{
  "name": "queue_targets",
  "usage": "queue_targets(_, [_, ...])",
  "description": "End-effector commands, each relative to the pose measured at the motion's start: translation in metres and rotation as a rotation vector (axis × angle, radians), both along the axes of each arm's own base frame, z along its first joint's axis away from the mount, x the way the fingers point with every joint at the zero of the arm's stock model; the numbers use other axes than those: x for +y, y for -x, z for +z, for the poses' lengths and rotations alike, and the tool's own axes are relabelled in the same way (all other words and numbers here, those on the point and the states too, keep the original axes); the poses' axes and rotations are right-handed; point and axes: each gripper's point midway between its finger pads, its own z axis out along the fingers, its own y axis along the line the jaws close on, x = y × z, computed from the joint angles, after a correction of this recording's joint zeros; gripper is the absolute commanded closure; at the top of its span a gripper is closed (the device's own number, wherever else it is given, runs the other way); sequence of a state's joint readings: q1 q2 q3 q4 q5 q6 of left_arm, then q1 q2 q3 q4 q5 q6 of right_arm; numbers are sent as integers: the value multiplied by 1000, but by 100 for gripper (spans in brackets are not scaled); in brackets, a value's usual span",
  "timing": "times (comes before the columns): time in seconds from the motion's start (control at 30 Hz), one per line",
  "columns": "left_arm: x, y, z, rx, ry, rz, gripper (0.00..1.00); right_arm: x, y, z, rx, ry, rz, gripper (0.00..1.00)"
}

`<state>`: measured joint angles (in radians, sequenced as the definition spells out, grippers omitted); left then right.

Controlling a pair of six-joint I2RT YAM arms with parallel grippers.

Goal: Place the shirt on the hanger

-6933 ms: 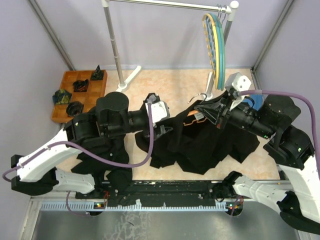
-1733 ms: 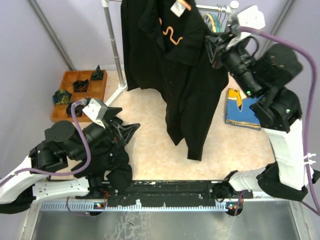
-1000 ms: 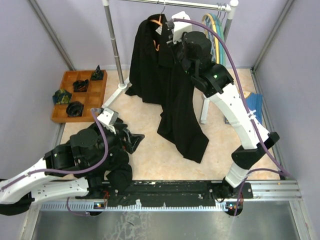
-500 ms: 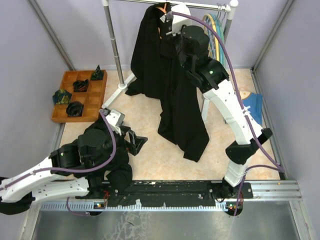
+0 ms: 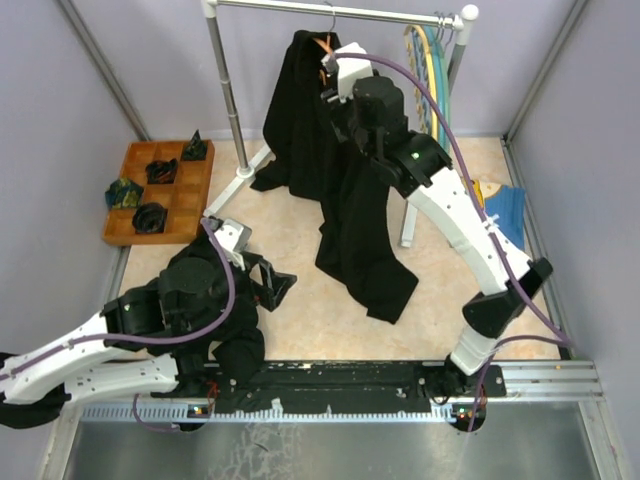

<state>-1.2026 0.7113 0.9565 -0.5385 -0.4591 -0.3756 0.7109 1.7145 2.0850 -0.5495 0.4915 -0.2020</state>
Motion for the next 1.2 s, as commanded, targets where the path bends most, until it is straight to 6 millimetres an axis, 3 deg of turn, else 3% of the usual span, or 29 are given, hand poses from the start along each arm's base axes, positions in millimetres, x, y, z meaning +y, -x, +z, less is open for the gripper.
queue_targets(0.0, [-11, 1, -5, 28, 10, -13, 1, -19, 51, 62, -109, -140, 102, 39])
queue_targets(0.03, [-14, 1, -7, 34, 9, -19, 1, -25, 66, 69, -118, -158, 132, 36])
queue_targets(0.13, [-24, -1, -17, 50, 1, -20, 1, -35, 98, 56, -92, -183, 202, 26])
queue_targets(0.3, [-38, -5, -28, 83, 26, -8, 1, -57, 154, 15, -19, -218, 298, 23])
queue_targets(0.43, [-46, -16, -41, 140, 23, 12, 1, -78, 188, -40, 90, -201, 314, 24])
queue_targets(0.5, [-41, -36, -54, 194, 7, 48, 3, -85, 199, -75, 167, -180, 304, 25])
queue_targets(0.57, [-33, -57, -64, 235, 16, 80, 3, -85, 209, -111, 253, -174, 303, 27])
queue_targets(0.7, [-22, -83, -56, 222, 12, 112, 3, -78, 228, -176, 396, -219, 284, 29])
queue_targets(0.8, [-10, -93, -49, 184, -11, 168, 2, -71, 235, -223, 481, -262, 225, 36])
queue_targets(0.93, [2, -93, -57, 196, -48, 208, 1, -59, 231, -275, 576, -320, 152, 45])
queue_targets(1.07, [13, -84, -74, 239, -72, 232, 1, -53, 211, -299, 522, -402, 72, 47])
queue_targets(1.1, [16, -82, -78, 247, -74, 241, 1, -52, 205, -304, 500, -416, 54, 50])
queue_targets(1.17, [22, -77, -82, 259, -71, 253, 1, -51, 191, -309, 448, -428, 17, 65])
